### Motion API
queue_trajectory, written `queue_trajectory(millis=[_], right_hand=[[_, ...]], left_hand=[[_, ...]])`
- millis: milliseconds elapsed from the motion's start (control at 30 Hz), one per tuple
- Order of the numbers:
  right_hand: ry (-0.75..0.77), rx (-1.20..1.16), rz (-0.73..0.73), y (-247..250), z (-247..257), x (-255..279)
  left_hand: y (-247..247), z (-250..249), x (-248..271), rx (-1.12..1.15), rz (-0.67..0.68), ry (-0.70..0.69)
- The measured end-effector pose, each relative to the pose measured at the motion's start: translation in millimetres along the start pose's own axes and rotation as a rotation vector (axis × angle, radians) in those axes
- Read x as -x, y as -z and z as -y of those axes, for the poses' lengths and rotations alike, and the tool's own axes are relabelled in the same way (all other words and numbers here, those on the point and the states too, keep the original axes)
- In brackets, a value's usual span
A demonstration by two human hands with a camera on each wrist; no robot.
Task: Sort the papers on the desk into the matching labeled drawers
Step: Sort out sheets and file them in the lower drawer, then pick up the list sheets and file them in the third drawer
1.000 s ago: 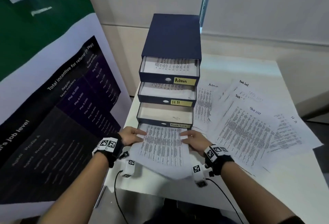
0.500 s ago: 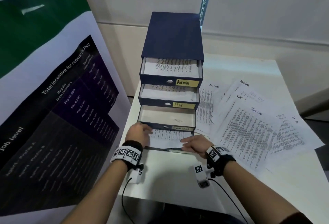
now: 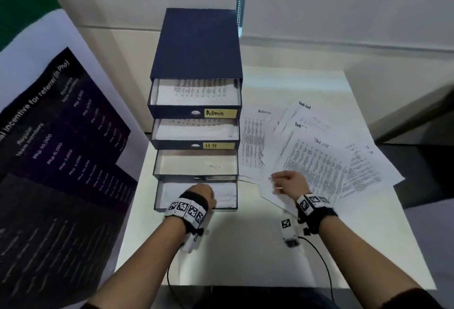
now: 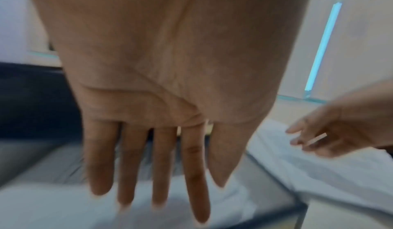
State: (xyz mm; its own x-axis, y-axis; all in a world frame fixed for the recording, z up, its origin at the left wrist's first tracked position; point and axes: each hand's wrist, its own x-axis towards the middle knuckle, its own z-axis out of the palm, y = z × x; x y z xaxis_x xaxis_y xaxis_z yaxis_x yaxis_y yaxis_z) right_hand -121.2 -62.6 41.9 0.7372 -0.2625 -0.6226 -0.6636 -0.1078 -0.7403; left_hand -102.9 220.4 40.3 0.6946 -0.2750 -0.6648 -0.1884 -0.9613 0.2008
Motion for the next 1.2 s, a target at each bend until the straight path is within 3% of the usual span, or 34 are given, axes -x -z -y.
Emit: queue_trajectory(millis=[100,200,267,500,633,767,867,1200], right_hand=[[-0.003,0.408,-0.439,72.0,-19.7,-20.8],[-0.228,0.578,-0.551,111.0,-35.9,-39.7],[-0.278,0.582,-0.491,124.1,-41.2,-46.4],[-0.094,0.416,-0.365,153.3,-48.2,-60.7],[0.08,0.334,-0.179,173.6,-62.7,-69.3],[0.085,0.253,0.037,204.1,-74.1,-75.6],[0.088,0.215,0.13,220.2,-82.0,-81.2],[0.154,-0.007,-0.033,237.7,-69.9,-74.3]], left_hand=[[20.8,-43.9,-4.9,0.058,-0.061,-0.099],[40.7,-94.2,-12.5,0.341,-0.086,-0.247],[47.9,-124.4,-25.6,0.507,-0.114,-0.243],[41.7,-188.4,-101.3,0.624,-0.146,0.004],[32.6,-207.6,-126.1,0.576,-0.183,0.066],[29.3,-224.1,-139.9,0.689,-0.307,0.122],[28.3,-236.0,-144.1,0.774,-0.326,0.149],[41.3,-247.0,-132.9,0.942,-0.449,0.115]])
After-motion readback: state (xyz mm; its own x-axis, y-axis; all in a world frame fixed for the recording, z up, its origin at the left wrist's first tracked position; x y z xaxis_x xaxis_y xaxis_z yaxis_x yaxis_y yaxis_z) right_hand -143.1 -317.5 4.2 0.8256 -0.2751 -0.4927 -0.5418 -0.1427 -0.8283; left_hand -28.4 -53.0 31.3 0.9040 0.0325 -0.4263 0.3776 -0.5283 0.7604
